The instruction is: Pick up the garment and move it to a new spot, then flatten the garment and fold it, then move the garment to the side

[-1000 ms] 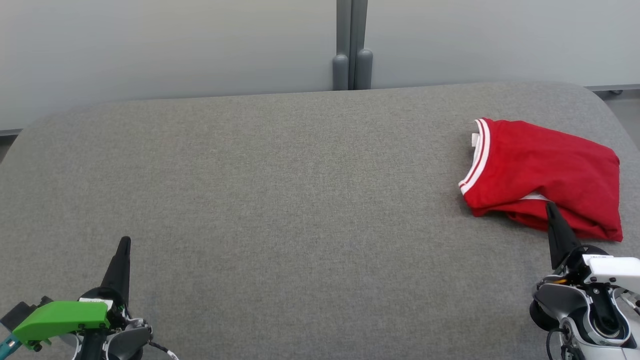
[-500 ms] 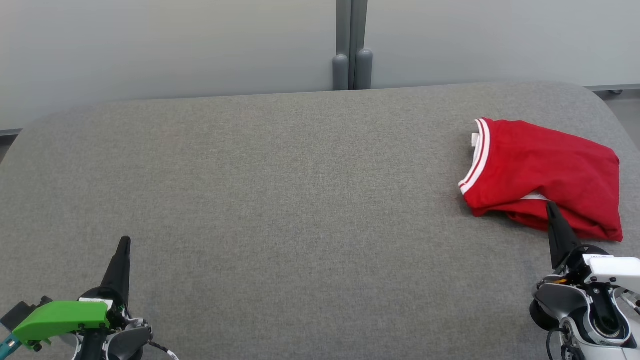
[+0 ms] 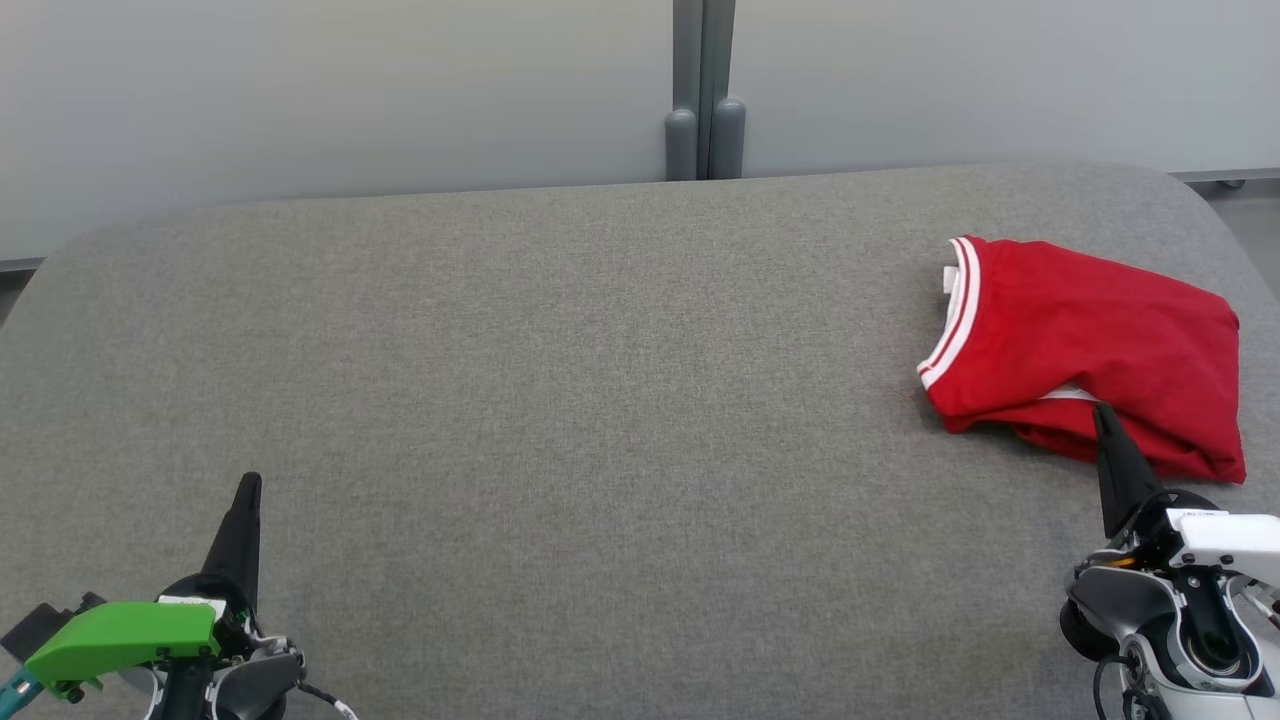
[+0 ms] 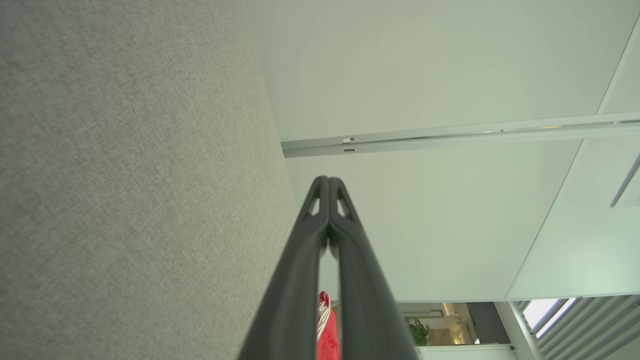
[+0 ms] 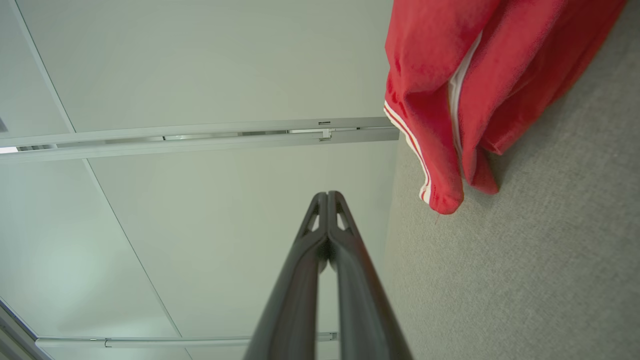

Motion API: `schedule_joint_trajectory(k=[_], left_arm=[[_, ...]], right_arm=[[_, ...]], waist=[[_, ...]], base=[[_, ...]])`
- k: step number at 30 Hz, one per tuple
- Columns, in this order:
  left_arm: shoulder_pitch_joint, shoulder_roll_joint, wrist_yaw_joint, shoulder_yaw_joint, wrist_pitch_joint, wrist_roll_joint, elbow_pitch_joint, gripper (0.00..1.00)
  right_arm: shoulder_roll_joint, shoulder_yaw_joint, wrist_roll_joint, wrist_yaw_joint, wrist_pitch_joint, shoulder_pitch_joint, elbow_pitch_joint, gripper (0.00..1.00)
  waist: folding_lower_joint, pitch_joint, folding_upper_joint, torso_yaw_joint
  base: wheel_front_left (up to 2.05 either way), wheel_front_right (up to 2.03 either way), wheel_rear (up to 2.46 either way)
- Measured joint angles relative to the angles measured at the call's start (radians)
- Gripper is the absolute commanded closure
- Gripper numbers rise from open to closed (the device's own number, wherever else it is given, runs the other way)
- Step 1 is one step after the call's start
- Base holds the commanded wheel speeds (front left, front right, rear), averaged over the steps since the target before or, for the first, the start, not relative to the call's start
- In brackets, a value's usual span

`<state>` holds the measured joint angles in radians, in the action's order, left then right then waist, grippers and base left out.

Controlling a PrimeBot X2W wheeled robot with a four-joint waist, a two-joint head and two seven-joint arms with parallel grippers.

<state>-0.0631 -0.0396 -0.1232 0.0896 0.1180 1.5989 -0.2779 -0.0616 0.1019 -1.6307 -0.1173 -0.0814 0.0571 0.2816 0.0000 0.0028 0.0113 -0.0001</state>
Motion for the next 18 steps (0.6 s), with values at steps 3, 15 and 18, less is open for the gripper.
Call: schedule_joint_trajectory(k=[3, 15, 18], left_arm=[[0.000, 0.000, 0.000, 0.000, 0.000, 0.000, 0.000, 1.00], [0.000, 0.000, 0.000, 0.000, 0.000, 0.000, 0.000, 1.00], [0.000, 0.000, 0.000, 0.000, 0.000, 0.000, 0.000, 1.00]], right_arm=[[0.000, 0.000, 0.000, 0.000, 0.000, 0.000, 0.000, 1.00], [0.000, 0.001, 0.000, 0.000, 0.000, 0.000, 0.000, 1.00], [0.000, 0.002, 0.000, 0.000, 0.000, 0.000, 0.000, 1.00]], waist=[[0.0000, 0.000, 0.0000, 0.000], [0.0000, 0.000, 0.0000, 0.000], [0.0000, 0.000, 0.0000, 0.000]], base=[[0.00, 0.00, 0.00], [0.00, 0.00, 0.00], [0.00, 0.00, 0.00]])
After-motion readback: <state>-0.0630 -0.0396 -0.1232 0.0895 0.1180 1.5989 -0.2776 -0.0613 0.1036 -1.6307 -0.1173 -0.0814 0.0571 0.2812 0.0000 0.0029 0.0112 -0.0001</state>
